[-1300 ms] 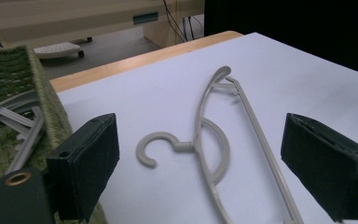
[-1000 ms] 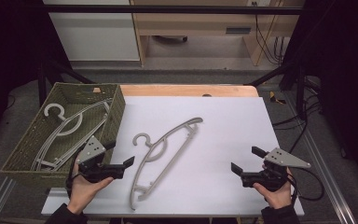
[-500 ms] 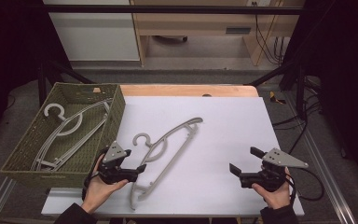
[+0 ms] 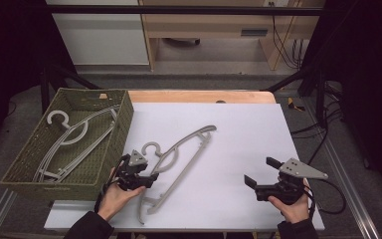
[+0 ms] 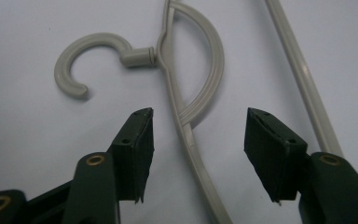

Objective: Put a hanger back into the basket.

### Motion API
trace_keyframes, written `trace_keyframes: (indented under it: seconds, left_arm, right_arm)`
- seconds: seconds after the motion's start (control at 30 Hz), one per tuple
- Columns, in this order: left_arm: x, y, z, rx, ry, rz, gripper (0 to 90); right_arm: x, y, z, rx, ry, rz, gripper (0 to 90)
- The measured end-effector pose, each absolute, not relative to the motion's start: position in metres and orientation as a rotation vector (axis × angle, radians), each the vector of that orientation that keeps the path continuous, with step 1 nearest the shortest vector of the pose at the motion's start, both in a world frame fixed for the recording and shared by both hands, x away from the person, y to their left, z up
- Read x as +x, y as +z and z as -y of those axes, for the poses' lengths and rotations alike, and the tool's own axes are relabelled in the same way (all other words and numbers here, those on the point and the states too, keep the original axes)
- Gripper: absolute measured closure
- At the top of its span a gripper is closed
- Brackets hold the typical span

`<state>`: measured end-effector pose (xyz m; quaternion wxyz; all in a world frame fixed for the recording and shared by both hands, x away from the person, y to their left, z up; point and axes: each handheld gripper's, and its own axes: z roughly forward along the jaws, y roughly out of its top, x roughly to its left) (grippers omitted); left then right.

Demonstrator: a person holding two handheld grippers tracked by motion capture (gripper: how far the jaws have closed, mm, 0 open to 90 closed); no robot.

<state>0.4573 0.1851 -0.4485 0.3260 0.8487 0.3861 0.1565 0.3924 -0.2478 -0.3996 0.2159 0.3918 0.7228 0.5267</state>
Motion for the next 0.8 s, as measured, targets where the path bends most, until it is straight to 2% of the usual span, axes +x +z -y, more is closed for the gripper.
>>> trace_keyframes:
  seconds: [0.03, 0.07, 0.33, 0.6, 0.8]
  left_arm:
    - [0.458, -0.451, -0.185, 2.232, 0.402, -1.017, 47.1]
    - [0.459, -0.454, -0.184, 2.253, 0.392, -1.02, 51.1]
    - [0.46, -0.465, -0.178, 2.302, 0.378, -1.047, 65.3]
    - [0.462, -0.464, -0.18, 2.305, 0.372, -1.081, 72.3]
    - [0.465, -0.462, -0.178, 2.322, 0.365, -1.103, 73.7]
  right_arm:
    - [0.393, -0.4, 0.248, 1.088, 1.458, -2.001, 1.3]
    - [0.393, -0.4, 0.247, 1.092, 1.456, -2.002, 1.3]
    - [0.393, -0.401, 0.246, 1.081, 1.45, -2.01, 1.4]
    - [0.392, -0.4, 0.244, 1.078, 1.45, -2.011, 1.5]
    - [0.393, -0.401, 0.243, 1.082, 1.442, -2.017, 1.5]
